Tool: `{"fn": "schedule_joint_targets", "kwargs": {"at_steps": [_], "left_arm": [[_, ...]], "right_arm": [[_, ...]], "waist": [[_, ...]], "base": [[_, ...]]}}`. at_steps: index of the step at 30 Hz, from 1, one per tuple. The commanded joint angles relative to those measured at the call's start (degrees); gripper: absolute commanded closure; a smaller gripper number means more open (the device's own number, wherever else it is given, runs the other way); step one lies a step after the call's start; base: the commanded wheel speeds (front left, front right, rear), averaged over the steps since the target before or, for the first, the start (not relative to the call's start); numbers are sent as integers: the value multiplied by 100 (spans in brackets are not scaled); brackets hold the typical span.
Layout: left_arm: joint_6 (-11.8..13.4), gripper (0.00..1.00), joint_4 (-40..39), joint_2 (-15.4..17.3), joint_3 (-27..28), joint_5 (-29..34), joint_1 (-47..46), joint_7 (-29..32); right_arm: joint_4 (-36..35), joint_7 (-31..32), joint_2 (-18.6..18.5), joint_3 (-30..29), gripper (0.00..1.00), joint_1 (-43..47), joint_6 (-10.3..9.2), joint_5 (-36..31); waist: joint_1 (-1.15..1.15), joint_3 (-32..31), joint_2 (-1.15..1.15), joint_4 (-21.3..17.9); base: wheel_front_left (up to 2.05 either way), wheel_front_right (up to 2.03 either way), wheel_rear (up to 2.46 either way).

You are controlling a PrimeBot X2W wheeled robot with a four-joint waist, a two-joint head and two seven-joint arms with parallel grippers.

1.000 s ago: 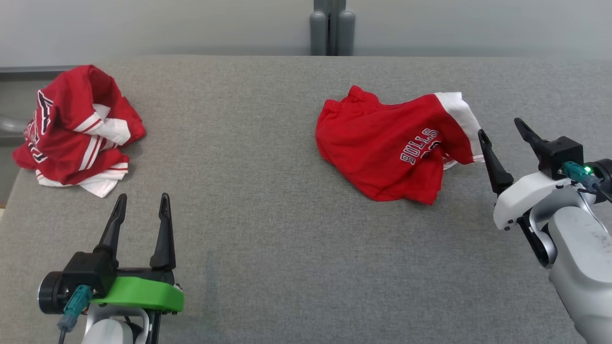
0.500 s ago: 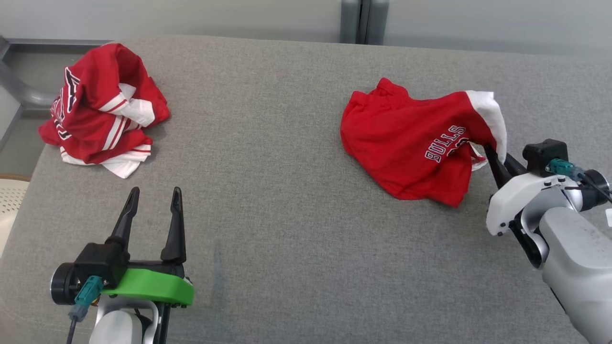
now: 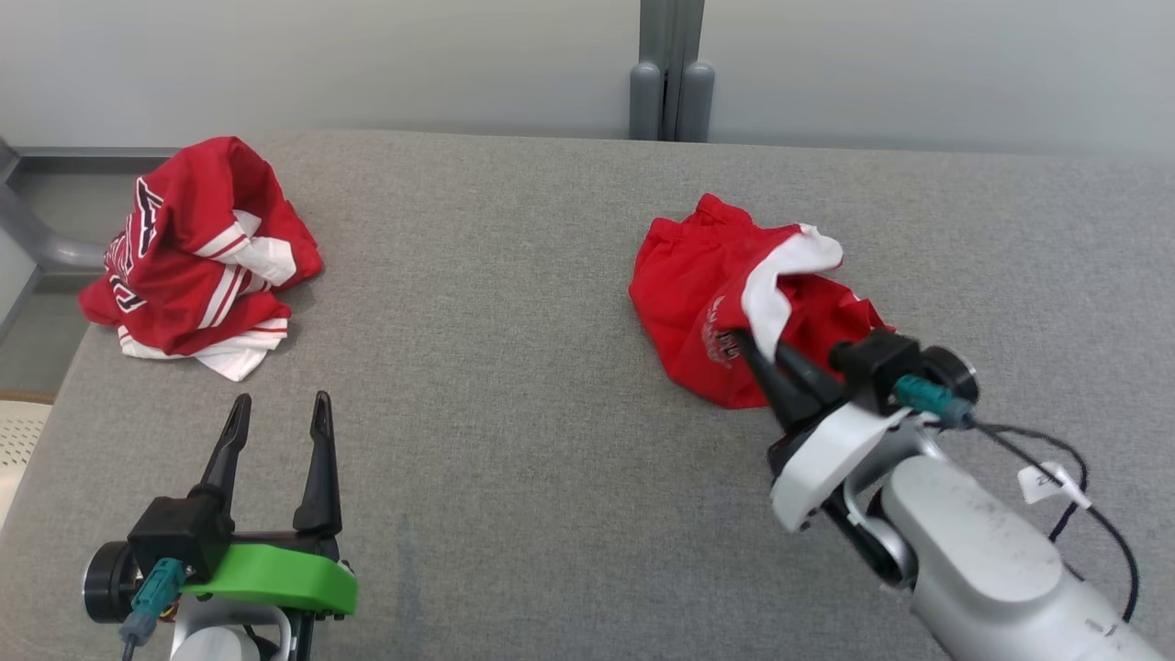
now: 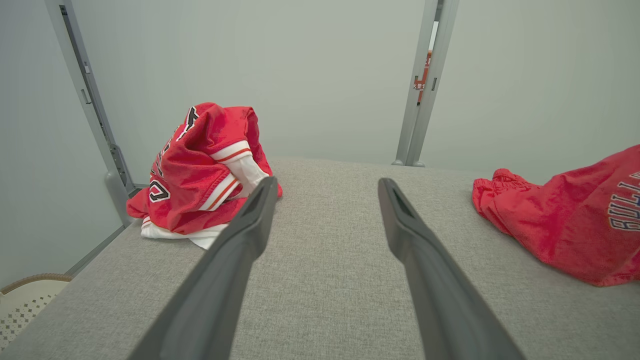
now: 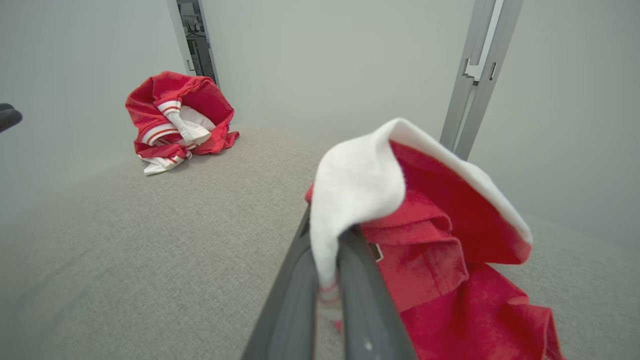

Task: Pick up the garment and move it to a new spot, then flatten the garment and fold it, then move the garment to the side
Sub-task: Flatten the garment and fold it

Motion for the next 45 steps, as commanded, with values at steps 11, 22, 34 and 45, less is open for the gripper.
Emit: {"fn": "schedule_joint_targets", "kwargs": {"at_steps": [11,22,34,45], "left_arm": [[-11,0,-65,30,70,75,116,-1],[-11,0,-65,-4,169,100,159,-1],[-11,0,-93,-61,209,113,128,-1],[-11,0,-97,-89,209,115,183,-1]], "right_arm": [[-333,-17,429,1566,100,928,-2,89],[-282,-16,458,1383,0,1491,-2,296],[-804,-18,224,-501,0,2382,-2,-64],[-1111,-17,245,-1270,0,2941,-2,-258]], "waist": [[0,-28,0,5],[0,-6,0,-109],[0,24,0,-303],[0,11,0,-322]], "base": [[0,0,0],[0,0,0],[0,0,0],[0,0,0]]}}
